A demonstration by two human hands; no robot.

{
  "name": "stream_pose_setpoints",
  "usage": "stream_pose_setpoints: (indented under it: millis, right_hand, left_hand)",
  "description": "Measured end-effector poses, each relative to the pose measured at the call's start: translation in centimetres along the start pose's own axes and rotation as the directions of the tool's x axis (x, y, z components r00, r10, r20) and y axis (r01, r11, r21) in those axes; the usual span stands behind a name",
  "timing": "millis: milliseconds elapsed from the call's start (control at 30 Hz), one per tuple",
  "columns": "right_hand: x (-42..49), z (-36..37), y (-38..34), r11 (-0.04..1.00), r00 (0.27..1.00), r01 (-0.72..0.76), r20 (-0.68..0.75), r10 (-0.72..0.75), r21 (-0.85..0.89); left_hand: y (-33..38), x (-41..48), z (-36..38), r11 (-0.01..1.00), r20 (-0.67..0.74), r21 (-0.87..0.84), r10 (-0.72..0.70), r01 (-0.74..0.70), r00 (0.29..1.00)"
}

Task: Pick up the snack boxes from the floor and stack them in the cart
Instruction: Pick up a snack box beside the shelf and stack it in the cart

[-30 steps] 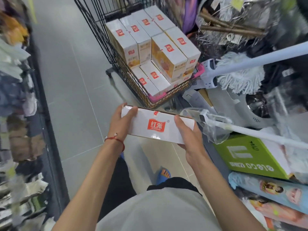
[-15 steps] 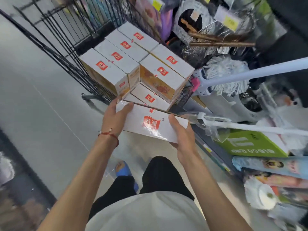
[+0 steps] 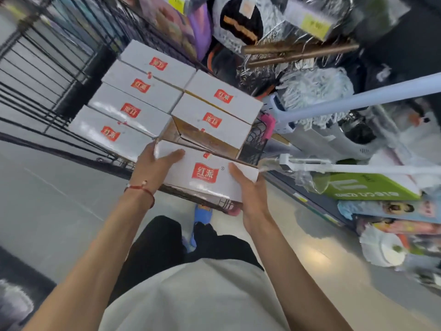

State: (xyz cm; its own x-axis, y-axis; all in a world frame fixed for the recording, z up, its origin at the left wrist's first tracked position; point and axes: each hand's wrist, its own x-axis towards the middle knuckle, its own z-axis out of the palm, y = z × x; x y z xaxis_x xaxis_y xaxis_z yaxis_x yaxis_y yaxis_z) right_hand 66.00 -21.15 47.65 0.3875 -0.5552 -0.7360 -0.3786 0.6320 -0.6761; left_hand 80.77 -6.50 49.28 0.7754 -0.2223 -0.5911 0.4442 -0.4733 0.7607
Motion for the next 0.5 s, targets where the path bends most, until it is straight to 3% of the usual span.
stream_pose_setpoints:
  millis: [233,400,500]
  right_hand:
    - [2.4,2.1,-0.4,0.997,0.991,-0.069,-0.110,0.072,0.035]
    - [3.9,3.8,-0.4,1.000,0.989,-0.009,-0.150,0.008,-0.009]
    - [5.0,4.7,-0.3,0.999,0.985,-0.012,-0.175,0.006,-0.033]
  left_hand:
    - [1.8,5.2,0.0,0.982,0.085,0.186,-0.035,0.019,0.996]
    - [2.9,10.3,-0.1,0.879,0.122,0.472,0.007,-0.064,0.993]
    - [3.5,12.1,0.2,0.827,0.121,0.551,0.053,-0.111,0.991]
